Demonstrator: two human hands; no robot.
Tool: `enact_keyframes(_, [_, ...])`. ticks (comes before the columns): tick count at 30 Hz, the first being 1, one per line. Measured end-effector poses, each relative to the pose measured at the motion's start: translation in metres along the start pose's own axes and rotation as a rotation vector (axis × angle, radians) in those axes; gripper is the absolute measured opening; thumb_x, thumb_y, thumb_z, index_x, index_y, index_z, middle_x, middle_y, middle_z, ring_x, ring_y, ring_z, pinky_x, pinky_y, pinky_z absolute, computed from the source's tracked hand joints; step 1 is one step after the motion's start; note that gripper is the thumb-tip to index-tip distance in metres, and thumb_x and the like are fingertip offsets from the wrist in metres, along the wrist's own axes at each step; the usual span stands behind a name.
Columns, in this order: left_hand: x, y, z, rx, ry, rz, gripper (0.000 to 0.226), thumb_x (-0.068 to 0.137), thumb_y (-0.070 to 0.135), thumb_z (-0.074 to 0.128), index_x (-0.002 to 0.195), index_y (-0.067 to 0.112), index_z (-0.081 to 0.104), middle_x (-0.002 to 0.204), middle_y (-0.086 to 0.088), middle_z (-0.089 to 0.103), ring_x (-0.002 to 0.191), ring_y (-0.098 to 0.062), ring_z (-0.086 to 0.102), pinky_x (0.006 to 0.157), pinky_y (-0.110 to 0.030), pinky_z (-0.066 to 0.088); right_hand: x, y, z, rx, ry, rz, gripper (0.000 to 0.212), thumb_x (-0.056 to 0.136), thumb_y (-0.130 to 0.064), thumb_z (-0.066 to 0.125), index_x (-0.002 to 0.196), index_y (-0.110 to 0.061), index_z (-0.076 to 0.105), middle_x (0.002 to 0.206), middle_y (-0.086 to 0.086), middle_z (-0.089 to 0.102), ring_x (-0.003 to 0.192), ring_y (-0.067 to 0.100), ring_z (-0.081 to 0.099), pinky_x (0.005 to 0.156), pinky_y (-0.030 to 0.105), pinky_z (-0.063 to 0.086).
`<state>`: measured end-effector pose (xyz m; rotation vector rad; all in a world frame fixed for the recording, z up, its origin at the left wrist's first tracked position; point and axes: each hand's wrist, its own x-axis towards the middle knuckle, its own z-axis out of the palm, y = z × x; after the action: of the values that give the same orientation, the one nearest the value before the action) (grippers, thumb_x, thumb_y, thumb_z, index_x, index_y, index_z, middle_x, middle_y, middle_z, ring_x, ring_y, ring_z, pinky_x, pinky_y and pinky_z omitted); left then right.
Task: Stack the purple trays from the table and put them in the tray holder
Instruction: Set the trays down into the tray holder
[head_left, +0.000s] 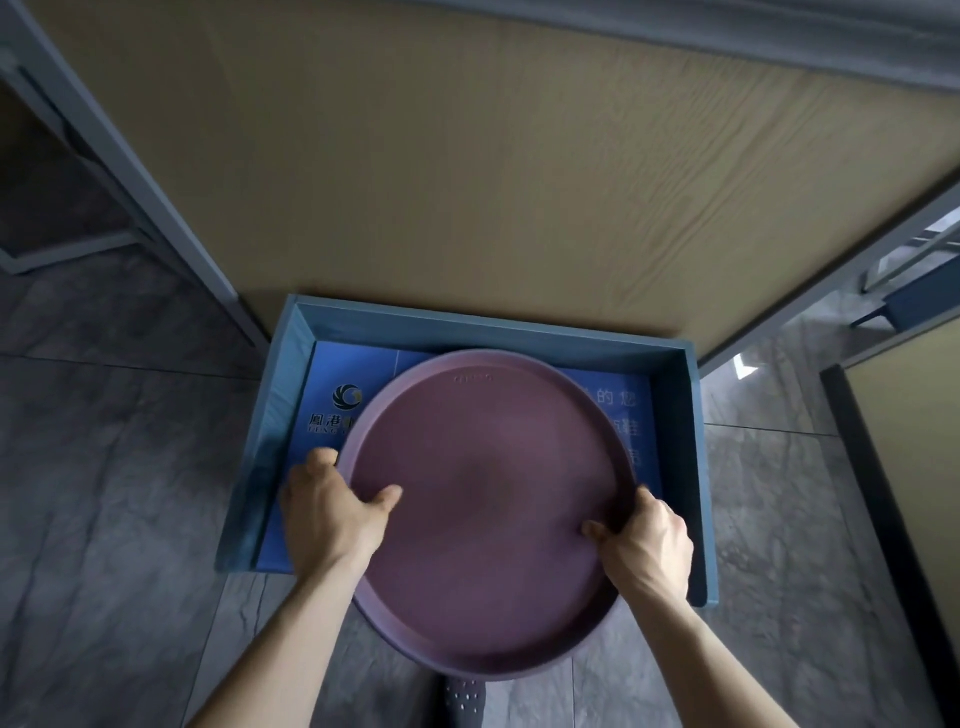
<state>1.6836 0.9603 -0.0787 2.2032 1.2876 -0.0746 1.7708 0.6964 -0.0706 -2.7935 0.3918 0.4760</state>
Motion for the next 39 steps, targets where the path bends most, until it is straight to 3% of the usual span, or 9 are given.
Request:
enact_keyframes(4, [-0.011,0.0,0.012,0.104,-0.066,0.057,0.124,0.051,0.049,0.092,0.147,0.012,0.024,0.143,-0.022,0.033,0.131,-0.04,0.029,0.104,-0.05,0.039,0.004,0.002,0.002,0.01,-0.01,0.007,0.05,0.072,-0.037,0.085,0.103,-0.008,0.058,0.109,0.012,0.067,0.106,0.037,0.062,0.087,0.04,0.047])
enact_keyframes(10, [-0.009,-0.003,0.017,0.092,-0.081,0.037,0.123,0.057,0.047,0.09,0.15,0.018,0.015,0.147,-0.019,0.024,0.132,-0.041,0.026,0.095,-0.051,0.043,0.01,0.007,0.004,0.046,-0.042,0.023,0.052,0.071,-0.038,0.085,0.105,-0.01,0.058,0.111,0.012,0.065,0.106,0.037,0.061,0.088,0.042,0.047])
enact_keyframes(12, [-0.014,-0.004,0.016,0.092,-0.063,0.075,0.122,0.06,0.049,0.088,0.152,0.018,0.014,0.145,-0.02,0.027,0.129,-0.041,0.029,0.095,-0.051,0.044,0.007,0.009,0.006,0.044,-0.038,-0.003,0.065,0.076,-0.039,0.081,0.125,-0.008,0.053,0.122,0.013,0.06,0.113,0.037,0.058,0.092,0.044,0.047])
enact_keyframes(14, [-0.024,-0.009,0.016,0.155,-0.011,0.197,0.122,0.061,0.054,0.085,0.153,0.017,0.015,0.144,-0.023,0.03,0.127,-0.043,0.035,0.097,-0.05,0.043,-0.005,0.012,0.011,0.03,-0.034,-0.069,0.094,0.079,-0.046,0.076,0.153,-0.015,0.026,0.141,0.014,0.046,0.125,0.037,0.05,0.095,0.046,0.047])
enact_keyframes(17, [-0.039,-0.015,0.021,0.322,0.012,0.41,0.128,0.05,0.076,0.075,0.154,0.027,0.019,0.156,-0.023,0.019,0.138,-0.044,0.027,0.111,-0.053,0.03,-0.024,0.022,0.023,-0.033,-0.072,-0.267,0.127,0.064,-0.067,0.076,0.157,-0.038,-0.005,0.163,0.016,0.005,0.147,0.035,0.017,0.107,0.048,0.041])
enact_keyframes(19, [-0.044,-0.016,0.028,0.401,-0.083,0.473,0.137,0.04,0.089,0.064,0.155,0.037,0.011,0.163,-0.021,0.003,0.149,-0.041,0.004,0.12,-0.054,0.01,-0.03,0.03,0.029,-0.085,-0.137,-0.358,0.137,0.051,-0.081,0.072,0.154,-0.045,-0.011,0.163,0.014,-0.024,0.152,0.033,-0.009,0.119,0.048,0.028])
enact_keyframes(22, [-0.047,-0.017,0.039,0.435,-0.212,0.491,0.147,0.031,0.093,0.06,0.153,0.046,-0.008,0.164,-0.017,-0.016,0.15,-0.038,-0.017,0.122,-0.052,-0.004,-0.029,0.039,0.03,-0.153,-0.109,-0.455,0.14,0.042,-0.096,0.056,0.155,-0.046,-0.01,0.159,0.01,-0.039,0.15,0.031,-0.026,0.123,0.048,0.015])
enact_keyframes(31, [-0.047,-0.012,0.041,0.481,-0.196,0.491,0.146,0.031,0.09,0.065,0.148,0.054,-0.015,0.164,-0.016,-0.015,0.15,-0.042,-0.016,0.122,-0.054,0.005,-0.024,0.039,0.03,-0.217,-0.179,-0.529,0.142,0.034,-0.094,0.061,0.147,-0.059,-0.019,0.163,-0.005,-0.029,0.138,0.027,-0.048,0.115,0.051,0.037])
enact_keyframes(39, [-0.049,-0.009,0.038,0.484,-0.206,0.498,0.145,0.035,0.088,0.068,0.148,0.053,-0.015,0.164,-0.016,-0.016,0.15,-0.042,-0.015,0.122,-0.055,0.008,-0.024,0.037,0.029,-0.234,-0.159,-0.516,0.141,0.034,-0.094,0.06,0.146,-0.06,-0.018,0.165,-0.003,-0.024,0.142,0.03,-0.043,0.123,0.053,0.016])
